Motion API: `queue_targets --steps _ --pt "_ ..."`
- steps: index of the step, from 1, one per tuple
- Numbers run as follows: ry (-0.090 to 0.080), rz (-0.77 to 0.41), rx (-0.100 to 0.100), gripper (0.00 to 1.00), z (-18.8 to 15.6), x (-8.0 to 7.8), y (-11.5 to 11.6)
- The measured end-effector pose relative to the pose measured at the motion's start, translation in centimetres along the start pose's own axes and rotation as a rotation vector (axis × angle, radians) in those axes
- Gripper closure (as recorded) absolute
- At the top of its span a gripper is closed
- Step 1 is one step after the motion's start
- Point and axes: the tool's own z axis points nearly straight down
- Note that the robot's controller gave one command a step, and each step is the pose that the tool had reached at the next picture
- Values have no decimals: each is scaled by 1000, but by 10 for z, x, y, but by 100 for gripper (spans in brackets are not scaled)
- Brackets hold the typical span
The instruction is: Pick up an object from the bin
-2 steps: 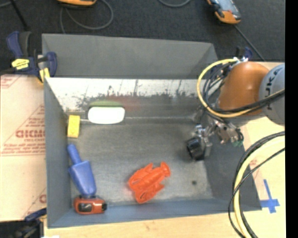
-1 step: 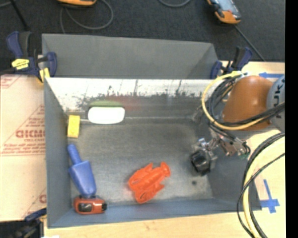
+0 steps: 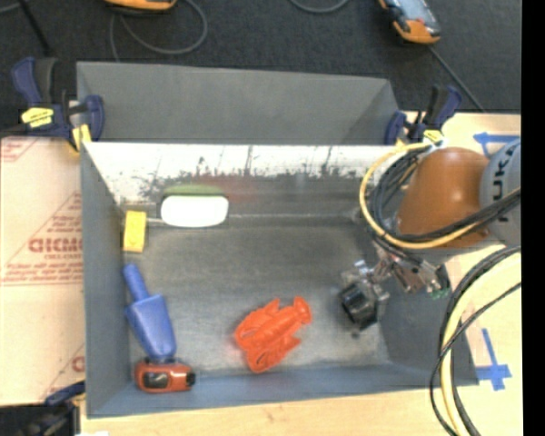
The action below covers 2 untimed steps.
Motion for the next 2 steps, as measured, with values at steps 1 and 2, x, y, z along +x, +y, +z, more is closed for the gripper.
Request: queue_targets --steps 1,2 --pt "3 9 -2 100 -16 4 2" --pt "-1 4 -2 100 -8 29 18"
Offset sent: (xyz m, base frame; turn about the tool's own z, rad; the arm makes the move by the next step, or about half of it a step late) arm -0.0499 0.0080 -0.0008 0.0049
